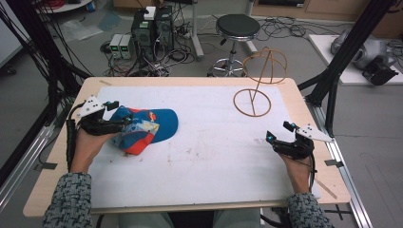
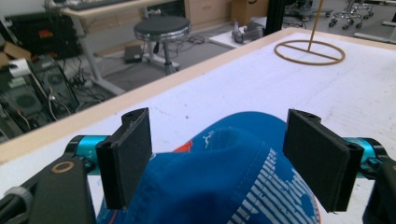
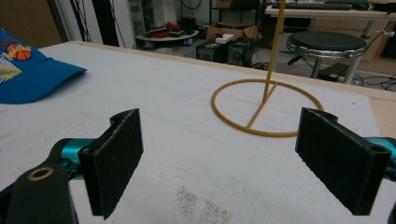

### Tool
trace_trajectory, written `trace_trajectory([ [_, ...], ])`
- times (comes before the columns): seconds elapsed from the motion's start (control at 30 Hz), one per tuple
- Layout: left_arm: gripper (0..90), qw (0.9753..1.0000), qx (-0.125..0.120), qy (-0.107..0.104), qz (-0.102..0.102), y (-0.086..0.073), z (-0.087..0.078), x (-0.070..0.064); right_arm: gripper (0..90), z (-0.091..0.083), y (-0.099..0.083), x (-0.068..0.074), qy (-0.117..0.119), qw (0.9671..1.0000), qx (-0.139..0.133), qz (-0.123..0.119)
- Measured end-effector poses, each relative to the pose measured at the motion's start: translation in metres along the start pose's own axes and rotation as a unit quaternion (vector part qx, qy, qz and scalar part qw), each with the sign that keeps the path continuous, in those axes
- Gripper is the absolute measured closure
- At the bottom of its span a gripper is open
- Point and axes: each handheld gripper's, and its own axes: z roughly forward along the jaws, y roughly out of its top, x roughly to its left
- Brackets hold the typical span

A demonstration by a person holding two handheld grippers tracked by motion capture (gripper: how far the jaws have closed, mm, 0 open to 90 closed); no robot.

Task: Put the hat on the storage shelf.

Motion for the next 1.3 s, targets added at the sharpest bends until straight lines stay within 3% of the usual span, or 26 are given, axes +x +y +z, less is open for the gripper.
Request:
trace_trajectory([
  [0.3, 39.3, 0.9993, 0.03, -0.019, -0.01, -0.006, 0.006, 0.004, 14.4, 0.0, 0.0, 0.0, 0.0, 1.0, 0.003, 0.001],
  [0.4, 56.2, 0.9988, 0.034, -0.035, -0.001, -0.007, 0.006, 0.004, 14.4, 0.0, 0.0, 0.0, -0.001, 1.0, 0.003, 0.002],
  [0.47, 61.4, 0.9982, 0.034, -0.049, 0.009, -0.006, 0.006, 0.001, 14.4, 0.001, 0.0, 0.0, -0.001, 1.0, 0.003, 0.002],
  [0.53, 75.7, 0.9969, 0.042, -0.063, 0.019, -0.006, 0.006, 0.0, 14.4, 0.001, 0.0, 0.001, -0.001, 1.0, 0.003, 0.003],
  [0.6, 84.0, 0.9968, 0.043, -0.065, 0.02, -0.006, 0.006, -0.001, 14.4, 0.001, 0.0, 0.0, -0.001, 1.0, 0.003, -0.001],
  [0.8, 88.7, 0.9956, 0.031, -0.087, 0.018, 0.002, 0.005, -0.006, 14.4, 0.001, 0.0, 0.0, -0.002, 1.0, 0.004, 0.001],
  [0.9, 89.0, 0.9956, 0.027, -0.087, 0.023, 0.007, 0.004, -0.009, 14.4, 0.002, 0.0, 0.0, -0.002, 1.0, 0.004, 0.0],
  [1.3, 89.2, 0.9941, 0.003, -0.103, 0.033, 0.044, 0.008, -0.026, 14.4, 0.002, -0.001, -0.002, -0.005, 1.0, 0.006, 0.006],
])
